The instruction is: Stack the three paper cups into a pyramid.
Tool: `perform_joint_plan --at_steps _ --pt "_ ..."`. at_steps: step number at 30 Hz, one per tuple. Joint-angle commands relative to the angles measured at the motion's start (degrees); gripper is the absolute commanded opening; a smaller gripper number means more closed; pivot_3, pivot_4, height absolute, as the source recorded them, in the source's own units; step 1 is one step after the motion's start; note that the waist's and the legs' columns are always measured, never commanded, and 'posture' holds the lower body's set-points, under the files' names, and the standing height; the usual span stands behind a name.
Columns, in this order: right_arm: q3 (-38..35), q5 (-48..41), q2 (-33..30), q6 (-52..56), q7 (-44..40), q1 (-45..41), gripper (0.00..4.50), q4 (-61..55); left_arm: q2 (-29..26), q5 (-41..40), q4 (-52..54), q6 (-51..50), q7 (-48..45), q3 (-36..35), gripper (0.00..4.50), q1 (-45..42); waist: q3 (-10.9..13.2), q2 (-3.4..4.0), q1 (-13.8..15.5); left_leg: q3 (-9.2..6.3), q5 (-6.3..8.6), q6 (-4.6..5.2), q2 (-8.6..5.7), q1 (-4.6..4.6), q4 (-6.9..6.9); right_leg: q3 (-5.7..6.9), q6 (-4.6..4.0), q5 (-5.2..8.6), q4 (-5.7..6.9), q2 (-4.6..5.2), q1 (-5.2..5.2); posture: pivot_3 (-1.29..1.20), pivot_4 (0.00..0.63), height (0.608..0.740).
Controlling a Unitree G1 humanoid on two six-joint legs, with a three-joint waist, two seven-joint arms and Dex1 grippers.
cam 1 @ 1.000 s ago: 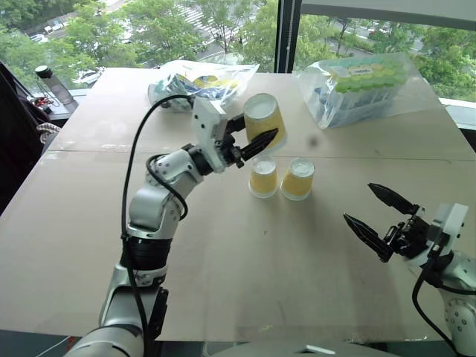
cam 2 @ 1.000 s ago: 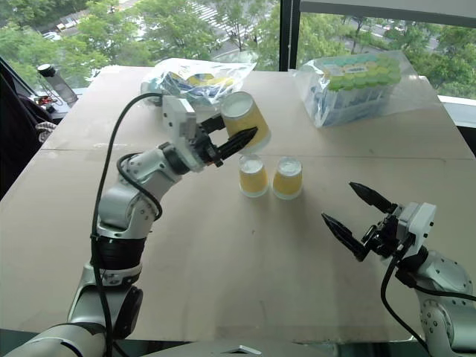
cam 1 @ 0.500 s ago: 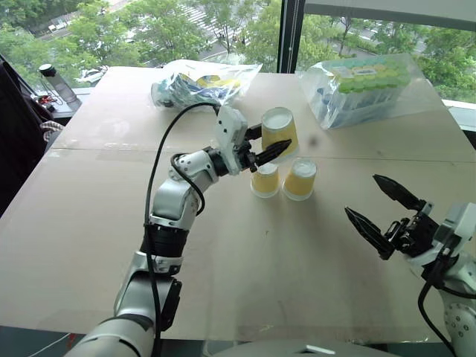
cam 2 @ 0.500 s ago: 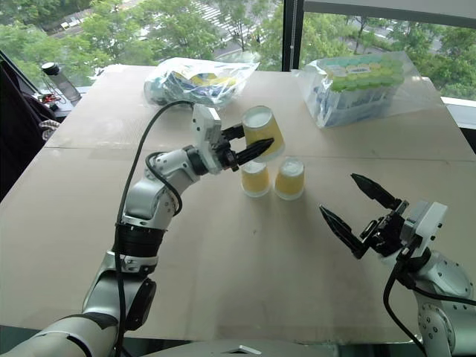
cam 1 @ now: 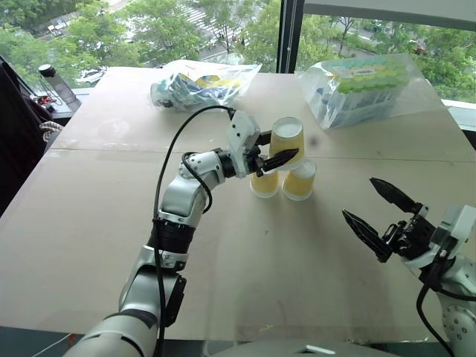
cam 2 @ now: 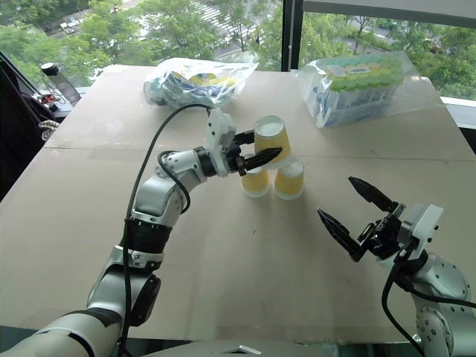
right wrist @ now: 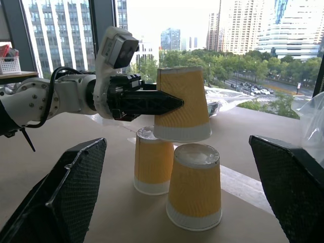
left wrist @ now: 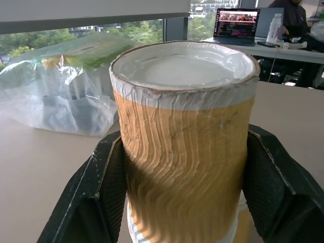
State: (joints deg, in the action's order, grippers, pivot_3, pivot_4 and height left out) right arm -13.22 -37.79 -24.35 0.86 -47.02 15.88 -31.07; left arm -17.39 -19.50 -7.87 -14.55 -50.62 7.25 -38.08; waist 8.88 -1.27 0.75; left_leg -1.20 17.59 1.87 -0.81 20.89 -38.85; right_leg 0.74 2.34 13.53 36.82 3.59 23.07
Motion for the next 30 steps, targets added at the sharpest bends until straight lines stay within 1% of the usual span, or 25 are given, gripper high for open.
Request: perform_joint_plan --at_steps 1,2,3,5,6,12,16,23,27,29,30 --pt "-0.7 -0.4 -0.1 -1.5 -0.1 -0.4 4.5 -1.5 -0.1 0.1 0.9 1.0 -1.1 -0.2 2.58 -0.7 0.0 0.0 0.0 0.0 0.0 0.0 0.0 0.0 0.0 0.0 0.0 0.0 0.0 0.0 0.0 0.0 0.15 0.74" --pt "-0.7 -0.4 -0.1 -1.5 -0.1 -0.5 4.5 -1.4 -0.1 0.2 0.9 1.0 -1.1 -0.3 2.58 -0.7 0.0 0.0 0.0 0.0 0.01 0.01 0.0 0.0 0.0 0.0 0.0 0.0 0.01 0.0 0.0 0.0 0.15 0.74" --pt "-0.6 -0.3 -0.1 -1.5 -0.1 -0.6 4.5 -1.3 -0.1 0.4 1.0 1.0 -1.1 -0.3 3.54 -0.6 0.0 0.0 0.0 0.0 0.01 0.02 0.0 0.0 -0.01 0.0 0.0 0.0 0.01 0.0 0.0 0.0 0.15 0.74" --pt "-0.6 -0.3 -0.1 -1.5 -0.1 -0.8 4.5 -1.2 -0.2 0.7 1.1 1.1 -1.0 -0.3 4.27 -0.5 0.0 0.0 0.0 0.0 0.01 0.02 0.0 0.0 -0.01 0.0 0.0 0.0 0.01 0.0 0.0 0.0 0.15 0.74" --pt "-0.5 -0.3 -0.1 -1.6 -0.1 -0.8 4.5 -1.1 -0.3 0.8 1.3 1.1 -0.9 -0.3 4.45 -0.5 0.0 0.0 0.0 0.0 0.0 0.01 0.0 0.0 -0.01 0.0 0.0 0.0 0.01 0.0 0.0 0.0 0.15 0.74" --pt "-0.5 -0.3 -0.1 -1.6 -0.5 -1.0 4.5 -0.5 -0.9 0.1 3.2 0.4 -0.8 -1.2 4.45 0.4 0.0 0.0 0.0 0.0 0.0 0.01 0.0 0.0 -0.01 0.0 0.0 0.0 0.01 0.0 0.0 0.0 0.15 0.74" --pt "-0.4 -0.2 -0.1 -1.7 -0.8 -0.5 4.5 -0.5 -1.7 -1.1 7.1 -0.8 -0.7 -1.7 4.45 1.8 0.0 0.0 0.0 -0.01 0.0 0.0 0.01 0.0 -0.01 -0.01 0.0 0.0 0.01 0.01 0.0 0.0 0.15 0.74" --pt "-0.2 0.3 -0.7 -2.2 -2.9 0.1 4.5 1.0 -5.9 -3.2 15.3 -3.7 -0.8 -3.4 4.45 5.2 0.0 0.0 0.0 -0.06 0.0 0.0 0.01 0.01 -0.02 -0.07 0.0 0.0 0.01 0.02 0.0 0.0 0.15 0.74" --pt "-0.4 1.2 -1.3 -2.5 -4.0 0.6 4.5 2.9 -8.7 -8.1 23.3 -7.7 -0.6 -6.7 4.45 11.0 0.0 0.02 -0.2 -0.07 0.0 0.0 0.02 -0.01 -0.01 -0.16 0.0 0.0 0.0 0.03 0.0 0.0 0.15 0.74" --pt "-0.4 3.0 -2.0 -3.5 -5.3 0.9 4.5 6.0 -12.1 -9.8 30.0 -10.2 -1.3 -7.7 4.45 20.4 0.0 0.05 -0.5 -0.1 0.0 -0.01 0.03 0.0 -0.01 -0.19 0.0 0.0 0.0 0.1 0.0 0.0 0.15 0.74" --pt "-0.3 4.7 -2.6 -3.8 -5.3 0.9 4.5 7.9 -14.0 -8.5 32.5 -10.0 -1.4 -7.5 4.45 25.4 0.0 0.11 -0.5 -0.11 0.0 -0.02 0.04 -0.04 0.0 -0.3 0.0 0.0 -0.02 0.18 0.01 0.0 0.15 0.74"
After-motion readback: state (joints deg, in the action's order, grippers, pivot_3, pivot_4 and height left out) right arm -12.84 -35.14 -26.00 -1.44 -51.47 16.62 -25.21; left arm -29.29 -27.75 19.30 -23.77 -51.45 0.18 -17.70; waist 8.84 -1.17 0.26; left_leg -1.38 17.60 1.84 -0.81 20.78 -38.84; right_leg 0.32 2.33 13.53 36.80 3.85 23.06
